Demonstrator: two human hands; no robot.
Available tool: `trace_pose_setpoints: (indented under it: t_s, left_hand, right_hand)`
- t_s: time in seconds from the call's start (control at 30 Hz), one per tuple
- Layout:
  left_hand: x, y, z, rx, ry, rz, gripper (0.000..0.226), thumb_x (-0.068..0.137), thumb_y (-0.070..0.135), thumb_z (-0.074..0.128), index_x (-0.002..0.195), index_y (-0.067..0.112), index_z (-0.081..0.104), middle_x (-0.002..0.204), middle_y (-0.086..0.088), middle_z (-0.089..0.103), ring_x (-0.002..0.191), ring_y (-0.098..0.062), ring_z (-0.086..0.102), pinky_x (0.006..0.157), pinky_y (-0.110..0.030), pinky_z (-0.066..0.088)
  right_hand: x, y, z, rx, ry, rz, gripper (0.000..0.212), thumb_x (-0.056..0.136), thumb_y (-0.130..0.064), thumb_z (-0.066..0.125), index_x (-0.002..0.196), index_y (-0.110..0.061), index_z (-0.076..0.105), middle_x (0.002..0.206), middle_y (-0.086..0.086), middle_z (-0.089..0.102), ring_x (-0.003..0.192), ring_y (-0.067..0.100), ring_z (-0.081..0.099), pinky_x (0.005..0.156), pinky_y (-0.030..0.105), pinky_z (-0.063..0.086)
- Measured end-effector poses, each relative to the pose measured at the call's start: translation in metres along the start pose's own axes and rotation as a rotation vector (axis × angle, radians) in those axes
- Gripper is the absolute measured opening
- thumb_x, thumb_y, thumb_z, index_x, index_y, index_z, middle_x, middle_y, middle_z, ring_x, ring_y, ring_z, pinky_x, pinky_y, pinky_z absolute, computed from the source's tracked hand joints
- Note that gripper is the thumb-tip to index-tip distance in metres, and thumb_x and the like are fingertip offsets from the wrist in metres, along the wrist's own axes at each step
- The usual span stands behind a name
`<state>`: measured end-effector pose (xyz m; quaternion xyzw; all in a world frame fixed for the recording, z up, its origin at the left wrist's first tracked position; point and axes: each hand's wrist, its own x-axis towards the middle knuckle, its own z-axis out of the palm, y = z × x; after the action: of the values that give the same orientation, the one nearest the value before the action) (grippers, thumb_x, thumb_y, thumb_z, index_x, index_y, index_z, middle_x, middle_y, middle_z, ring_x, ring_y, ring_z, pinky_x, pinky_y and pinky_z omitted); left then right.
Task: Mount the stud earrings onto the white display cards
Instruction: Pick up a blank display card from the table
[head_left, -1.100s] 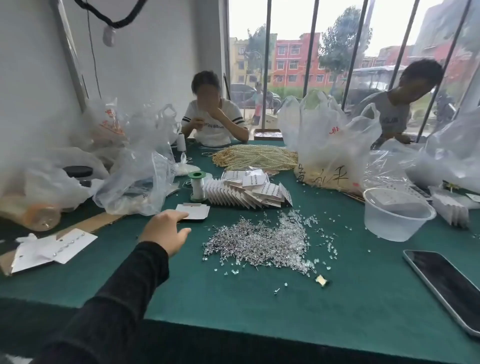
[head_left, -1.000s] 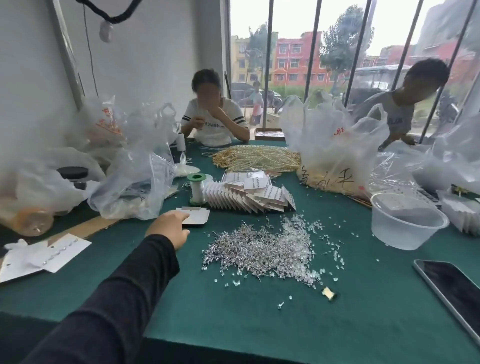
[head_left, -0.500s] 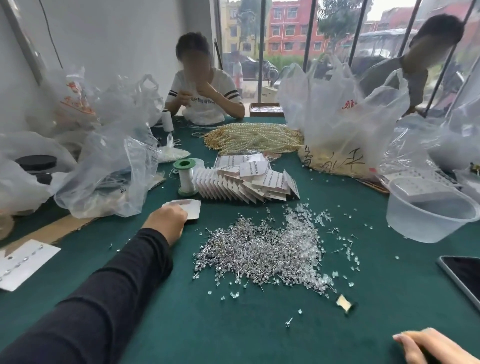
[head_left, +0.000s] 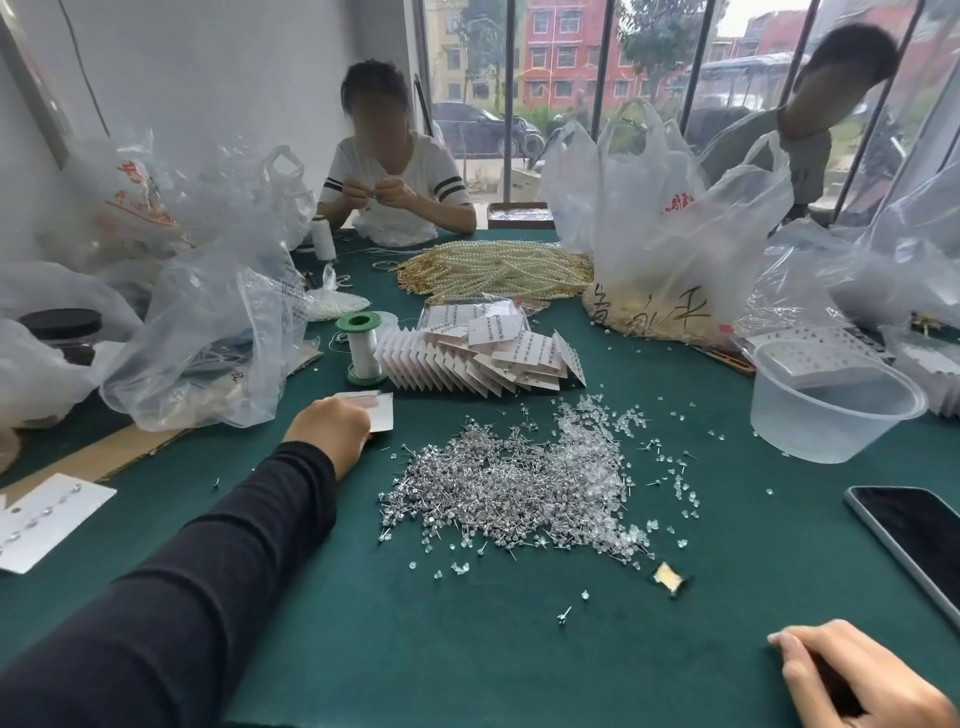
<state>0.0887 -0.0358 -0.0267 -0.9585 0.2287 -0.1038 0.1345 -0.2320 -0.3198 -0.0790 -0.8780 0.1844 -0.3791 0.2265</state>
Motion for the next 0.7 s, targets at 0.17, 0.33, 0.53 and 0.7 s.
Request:
trace_pose_setpoints:
  t_s: [0.17, 0.33, 0.53, 0.7]
  left_hand:
    - [-0.027, -0.009, -0.035, -0.330, 0.555, -0.054, 0.012, 0.082, 0.003, 0.062, 0.084, -0.006, 0.071, 0.073, -0.022, 0.062, 0.067, -0.033, 0.057, 0.058, -0.042, 0.052]
    - [-0.087, 0.032, -0.075, -1.169, 0.626, -0.191, 0.008, 0.078, 0.014, 0.071, 0.073, 0.020, 0.069, 0.062, 0.000, 0.068, 0.051, -0.017, 0.064, 0.057, -0.027, 0.054]
    - [-0.162, 0.115, -0.071, -1.473, 0.342, -0.119, 0.016, 0.073, 0.011, 0.072, 0.058, 0.012, 0.068, 0.051, 0.004, 0.064, 0.045, -0.003, 0.055, 0.050, -0.015, 0.044]
    - [-0.172, 0.147, -0.068, -2.006, -0.238, -0.388, 0.010, 0.075, -0.006, 0.067, 0.069, 0.002, 0.067, 0.055, -0.015, 0.067, 0.049, -0.020, 0.065, 0.046, -0.024, 0.054]
  right_hand:
    - [-0.003, -0.011, -0.011, 0.013, 0.014, 0.020, 0.036, 0.079, -0.040, 0.043, 0.062, -0.019, 0.067, 0.061, -0.013, 0.061, 0.062, 0.005, 0.050, 0.058, 0.017, 0.040]
    - [0.000, -0.024, -0.018, 0.188, -0.020, 0.209, 0.003, 0.077, -0.020, 0.068, 0.076, -0.022, 0.069, 0.079, -0.019, 0.065, 0.062, -0.004, 0.057, 0.062, -0.002, 0.037]
    - [0.007, -0.078, -0.002, 0.844, -0.516, 0.394, 0.029, 0.071, -0.023, 0.060, 0.096, -0.012, 0.068, 0.083, 0.010, 0.073, 0.070, 0.023, 0.070, 0.062, 0.023, 0.055]
    - [0.015, -0.095, 0.022, 1.062, -0.546, 0.493, 0.043, 0.068, -0.020, 0.068, 0.108, -0.011, 0.059, 0.088, 0.023, 0.069, 0.073, 0.028, 0.067, 0.055, 0.032, 0.055]
